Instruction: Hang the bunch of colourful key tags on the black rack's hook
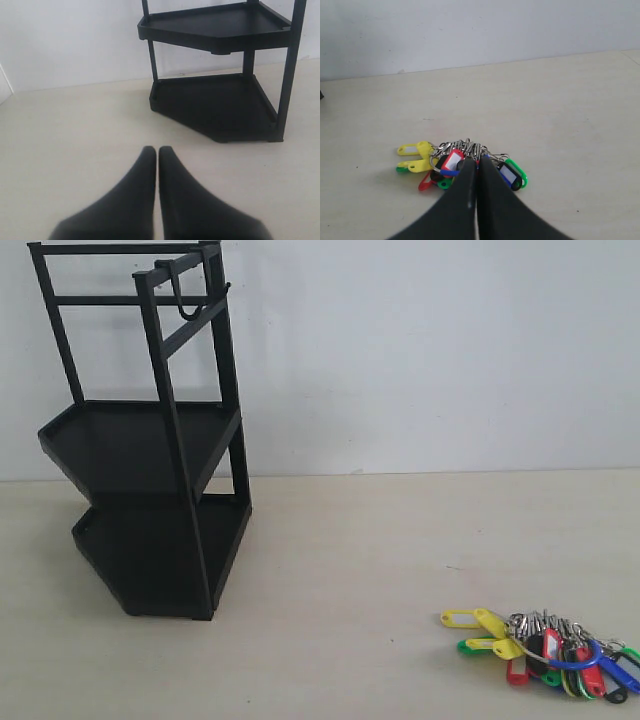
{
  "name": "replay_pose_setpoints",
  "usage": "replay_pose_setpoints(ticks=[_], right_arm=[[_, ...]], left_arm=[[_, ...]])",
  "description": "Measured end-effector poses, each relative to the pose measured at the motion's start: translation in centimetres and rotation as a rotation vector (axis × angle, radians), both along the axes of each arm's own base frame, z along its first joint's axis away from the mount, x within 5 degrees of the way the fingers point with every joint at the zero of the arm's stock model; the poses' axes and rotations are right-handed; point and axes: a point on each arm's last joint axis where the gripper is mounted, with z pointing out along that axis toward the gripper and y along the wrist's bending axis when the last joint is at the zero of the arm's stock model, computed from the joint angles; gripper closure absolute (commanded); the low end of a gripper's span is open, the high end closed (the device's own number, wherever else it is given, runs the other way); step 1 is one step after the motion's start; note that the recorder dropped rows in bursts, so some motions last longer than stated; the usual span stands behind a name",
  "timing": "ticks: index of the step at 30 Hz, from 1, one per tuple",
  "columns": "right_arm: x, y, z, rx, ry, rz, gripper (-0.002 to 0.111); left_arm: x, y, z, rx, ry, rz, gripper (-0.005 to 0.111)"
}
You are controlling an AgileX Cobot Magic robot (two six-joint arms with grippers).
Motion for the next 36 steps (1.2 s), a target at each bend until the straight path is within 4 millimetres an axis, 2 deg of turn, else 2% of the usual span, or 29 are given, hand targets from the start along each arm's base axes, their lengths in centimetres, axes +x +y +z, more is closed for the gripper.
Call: replay_pose_setpoints(ticks=[6, 12, 16, 18, 22, 27, 32, 36], right_arm=[[0.2, -0.2, 1.2, 0.001, -0.136, -0.026, 0.108], [0.0, -0.7, 3.7, 0.11, -0.425, -0.075, 0.108], [-0.4, -0.8, 4.9, 0.077, -0.543, -0.086, 0.108], [-0.5, -0.7, 5.6, 0.036, -0.535, -0.082, 0.108], [-0.9, -0.5, 8.7, -0.048, -0.522, -0.069, 0.108], [0.6, -0.4, 11.4, -0.066, -0.328, -0.035, 0.108], [3.4, -0.6, 10.9, -0.044, -0.127, -0.019, 0.108], [4.4, -0.8, 10.4, -0.037, -0.07, -0.018, 0.108]], left_arm=[[0.0, 0.0, 0.0, 0.0, 0.0, 0.0, 0.102], [0.0, 0.0, 0.0, 0.0, 0.0, 0.0, 0.102], [0.0, 0.0, 0.0, 0.0, 0.0, 0.0, 0.102], [0.0, 0.0, 0.0, 0.0, 0.0, 0.0, 0.102], [0.0, 0.0, 0.0, 0.0, 0.0, 0.0, 0.102], [0.0, 0.0, 0.0, 0.0, 0.0, 0.0, 0.102], [0.0, 0.0, 0.0, 0.0, 0.0, 0.0, 0.102], [0.0, 0.0, 0.0, 0.0, 0.0, 0.0, 0.102]])
